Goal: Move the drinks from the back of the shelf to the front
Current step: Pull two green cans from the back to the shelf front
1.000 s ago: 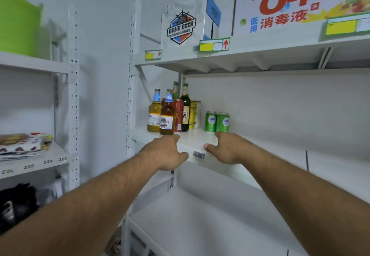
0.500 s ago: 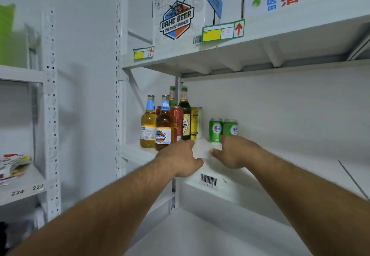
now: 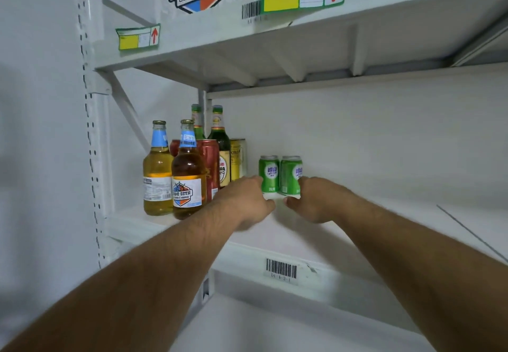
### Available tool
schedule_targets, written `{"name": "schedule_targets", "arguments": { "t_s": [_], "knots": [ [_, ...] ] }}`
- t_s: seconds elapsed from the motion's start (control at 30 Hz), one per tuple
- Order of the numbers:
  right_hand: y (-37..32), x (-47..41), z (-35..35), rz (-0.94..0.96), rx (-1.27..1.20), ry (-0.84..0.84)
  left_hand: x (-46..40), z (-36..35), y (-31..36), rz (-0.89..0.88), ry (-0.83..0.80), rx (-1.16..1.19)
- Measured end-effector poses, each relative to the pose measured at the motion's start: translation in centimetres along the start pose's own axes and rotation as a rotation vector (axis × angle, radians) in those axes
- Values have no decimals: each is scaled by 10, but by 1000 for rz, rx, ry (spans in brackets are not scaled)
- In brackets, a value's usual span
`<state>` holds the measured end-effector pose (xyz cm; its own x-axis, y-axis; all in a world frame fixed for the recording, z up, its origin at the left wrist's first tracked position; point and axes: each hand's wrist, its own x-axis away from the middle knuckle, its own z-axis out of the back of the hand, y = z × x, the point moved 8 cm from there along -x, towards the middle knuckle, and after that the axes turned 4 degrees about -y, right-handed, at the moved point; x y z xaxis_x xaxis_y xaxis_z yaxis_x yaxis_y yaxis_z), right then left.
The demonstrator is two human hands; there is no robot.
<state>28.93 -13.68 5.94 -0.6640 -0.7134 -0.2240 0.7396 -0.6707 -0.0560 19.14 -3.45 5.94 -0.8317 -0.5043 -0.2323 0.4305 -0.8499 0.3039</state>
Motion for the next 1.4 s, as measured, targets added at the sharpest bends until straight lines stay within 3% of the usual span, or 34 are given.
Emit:
{"name": "schedule_targets", "arguments": {
  "t_s": [0.43, 0.83, 1.4],
  "knots": [
    [-15, -16, 5, -254, 5, 29, -75, -18, -32, -129, -69, 144],
    [15, -100, 5, -293, -104, 56, -166, -30, -28, -44, -45, 355],
    [66, -186, -25, -312, -819, 93, -235, -75, -49, 136, -71, 782]
  ]
}}
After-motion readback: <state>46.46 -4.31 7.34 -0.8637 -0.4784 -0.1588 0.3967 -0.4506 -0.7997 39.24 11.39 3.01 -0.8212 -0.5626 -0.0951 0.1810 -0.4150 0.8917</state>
